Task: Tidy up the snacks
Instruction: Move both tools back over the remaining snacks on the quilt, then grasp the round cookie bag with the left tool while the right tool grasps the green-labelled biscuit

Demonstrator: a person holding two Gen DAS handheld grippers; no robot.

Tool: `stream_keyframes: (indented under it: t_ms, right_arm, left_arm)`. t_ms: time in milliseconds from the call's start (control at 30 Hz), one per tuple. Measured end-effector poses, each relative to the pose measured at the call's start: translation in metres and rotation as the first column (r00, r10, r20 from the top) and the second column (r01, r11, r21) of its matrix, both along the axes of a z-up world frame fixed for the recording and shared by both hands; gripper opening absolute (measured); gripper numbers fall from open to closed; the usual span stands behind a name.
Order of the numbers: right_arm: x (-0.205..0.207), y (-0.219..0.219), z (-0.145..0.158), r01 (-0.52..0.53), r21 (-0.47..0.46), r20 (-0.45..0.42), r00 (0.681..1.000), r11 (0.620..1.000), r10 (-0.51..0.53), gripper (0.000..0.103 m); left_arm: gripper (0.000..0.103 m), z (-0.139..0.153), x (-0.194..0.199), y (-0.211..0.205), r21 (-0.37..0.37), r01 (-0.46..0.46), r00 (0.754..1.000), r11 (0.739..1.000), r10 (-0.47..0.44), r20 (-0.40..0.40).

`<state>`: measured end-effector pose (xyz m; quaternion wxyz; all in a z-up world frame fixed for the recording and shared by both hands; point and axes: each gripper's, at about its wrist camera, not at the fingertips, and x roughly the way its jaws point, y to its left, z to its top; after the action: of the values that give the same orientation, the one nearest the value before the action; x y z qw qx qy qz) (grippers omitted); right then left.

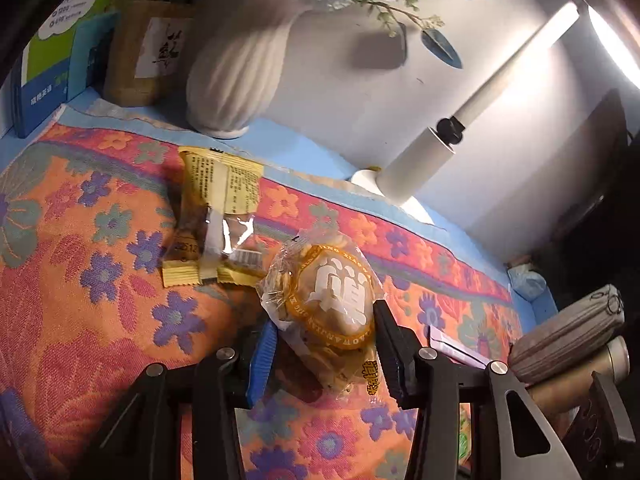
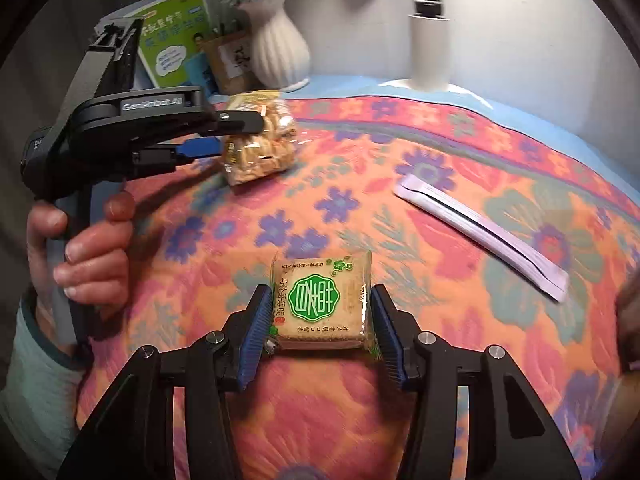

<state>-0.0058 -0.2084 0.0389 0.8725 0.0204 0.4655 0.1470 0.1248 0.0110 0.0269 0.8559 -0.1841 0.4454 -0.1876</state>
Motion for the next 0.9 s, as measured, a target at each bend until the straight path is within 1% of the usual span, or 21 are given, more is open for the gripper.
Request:
stream_keyframes:
  t_ms: [100, 167, 200, 300, 333, 367, 400, 433, 467, 567, 600, 633, 700, 800, 867, 900]
  right_arm:
    - [-0.022, -0.029, 0.002, 0.07, 0.0, -0.007, 0.998, 0.998, -0.07, 0.049]
    - [-0.029, -0.041, 0.002, 0.095, 0.004, -0.015, 0.995, 0.995, -0.095, 0.049]
    - [-0.033, -0.047, 0.001, 0.105, 0.005, -0.019, 0.994, 0.994, -0.105, 0.049]
    - [-0.042, -0.058, -0.001, 0.127, 0.031, -0.024, 0.992, 0.991, -0.126, 0.049]
    - [-0.044, -0.06, -0.002, 0.132, 0.042, -0.022, 0.991, 0.99, -0.131, 0.049]
    - [-0.046, -0.059, -0.002, 0.135, 0.046, -0.016, 0.991, 0.99, -0.134, 0.049]
    - [-0.046, -0.057, -0.002, 0.136, 0.047, -0.009, 0.991, 0.99, -0.135, 0.049]
    - [-0.047, -0.056, -0.002, 0.135, 0.049, -0.005, 0.991, 0.99, -0.135, 0.051]
    - [-0.047, -0.055, -0.003, 0.133, 0.048, -0.003, 0.991, 0.99, -0.133, 0.052]
    - [-0.048, -0.055, -0.003, 0.131, 0.054, 0.001, 0.991, 0.99, -0.132, 0.052]
    - [-0.048, -0.056, -0.003, 0.128, 0.062, -0.001, 0.992, 0.99, -0.129, 0.054]
    - [-0.049, -0.058, -0.003, 0.125, 0.072, -0.001, 0.992, 0.989, -0.126, 0.057]
    - [-0.05, -0.061, -0.003, 0.124, 0.089, -0.004, 0.992, 0.988, -0.124, 0.057]
    - [-0.051, -0.064, -0.003, 0.122, 0.109, -0.006, 0.993, 0.987, -0.122, 0.059]
    - [-0.051, -0.064, -0.003, 0.119, 0.115, -0.007, 0.993, 0.986, -0.119, 0.061]
    - [-0.051, -0.064, -0.003, 0.119, 0.115, -0.006, 0.993, 0.986, -0.119, 0.062]
  left_arm:
    - [0.044, 0.012, -0.024, -0.01, -0.004, 0.088, 0.996, 0.996, -0.088, 0.025]
    - [0.044, 0.018, -0.043, -0.017, -0.014, 0.18, 0.983, 0.984, -0.179, 0.032]
    - [0.045, 0.02, -0.053, -0.021, -0.007, 0.228, 0.973, 0.974, -0.227, 0.033]
    - [0.045, 0.024, -0.085, -0.037, 0.062, 0.369, 0.928, 0.927, -0.371, 0.03]
    - [0.045, 0.024, -0.095, -0.043, 0.09, 0.419, 0.906, 0.903, -0.422, 0.019]
    - [0.045, 0.021, -0.101, -0.046, 0.108, 0.446, 0.894, 0.889, -0.449, 0.006]
    - [0.045, 0.018, -0.105, -0.049, 0.138, 0.457, 0.888, 0.879, -0.459, -0.017]
    - [0.049, 0.014, -0.107, -0.051, 0.168, 0.446, 0.894, 0.879, -0.446, -0.038]
    - [0.052, 0.013, -0.106, -0.048, 0.174, 0.429, 0.902, 0.886, -0.429, -0.041]
    - [0.057, 0.014, -0.107, -0.033, 0.165, 0.369, 0.929, 0.915, -0.366, -0.051]
    - [0.061, 0.015, -0.109, -0.027, 0.181, 0.333, 0.943, 0.926, -0.329, -0.05]
    - [0.062, 0.016, -0.108, -0.021, 0.199, 0.301, 0.953, 0.933, -0.298, -0.044]
    - [0.062, 0.02, -0.113, -0.013, 0.214, 0.248, 0.969, 0.945, -0.247, -0.031]
    - [0.064, 0.026, -0.124, -0.014, 0.182, 0.214, 0.977, 0.96, -0.214, -0.02]
    - [0.071, 0.03, -0.135, -0.026, 0.164, 0.21, 0.977, 0.964, -0.212, -0.001]
    - [0.079, 0.031, -0.139, -0.035, 0.175, 0.198, 0.979, 0.964, -0.203, 0.005]
